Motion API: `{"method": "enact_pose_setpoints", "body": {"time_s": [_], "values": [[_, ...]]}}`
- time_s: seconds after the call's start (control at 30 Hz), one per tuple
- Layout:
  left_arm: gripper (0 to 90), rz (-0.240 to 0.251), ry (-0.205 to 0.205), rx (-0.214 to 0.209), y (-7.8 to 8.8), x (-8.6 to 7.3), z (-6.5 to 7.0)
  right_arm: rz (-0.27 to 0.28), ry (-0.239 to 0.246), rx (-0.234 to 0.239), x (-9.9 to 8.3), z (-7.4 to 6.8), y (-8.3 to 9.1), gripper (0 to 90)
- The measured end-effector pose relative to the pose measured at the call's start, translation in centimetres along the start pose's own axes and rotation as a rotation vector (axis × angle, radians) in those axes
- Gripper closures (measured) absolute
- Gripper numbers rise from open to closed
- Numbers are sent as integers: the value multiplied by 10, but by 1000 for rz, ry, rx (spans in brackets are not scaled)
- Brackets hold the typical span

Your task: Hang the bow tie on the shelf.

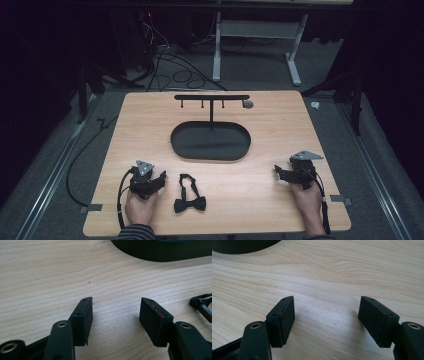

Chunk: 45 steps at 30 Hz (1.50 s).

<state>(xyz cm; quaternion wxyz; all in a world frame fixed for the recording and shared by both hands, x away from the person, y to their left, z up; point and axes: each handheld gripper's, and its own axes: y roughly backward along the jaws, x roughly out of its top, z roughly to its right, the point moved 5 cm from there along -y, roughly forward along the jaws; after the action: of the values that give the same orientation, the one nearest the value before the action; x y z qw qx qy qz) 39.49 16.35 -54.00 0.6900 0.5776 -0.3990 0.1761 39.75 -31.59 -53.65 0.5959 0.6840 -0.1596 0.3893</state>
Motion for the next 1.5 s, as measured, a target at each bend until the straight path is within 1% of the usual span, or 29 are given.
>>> {"method": "enact_pose_setpoints", "body": {"time_s": [0.83,1.07,1.5], "values": [[441,-1,2,-1,0,0,0,0,1,-1,0,0,0,310],[423,-1,6,-2,0,0,1,0,1,0,0,0,0,309],[424,-3,9,6,-1,1,2,0,1,1,0,0,0,308]]}}
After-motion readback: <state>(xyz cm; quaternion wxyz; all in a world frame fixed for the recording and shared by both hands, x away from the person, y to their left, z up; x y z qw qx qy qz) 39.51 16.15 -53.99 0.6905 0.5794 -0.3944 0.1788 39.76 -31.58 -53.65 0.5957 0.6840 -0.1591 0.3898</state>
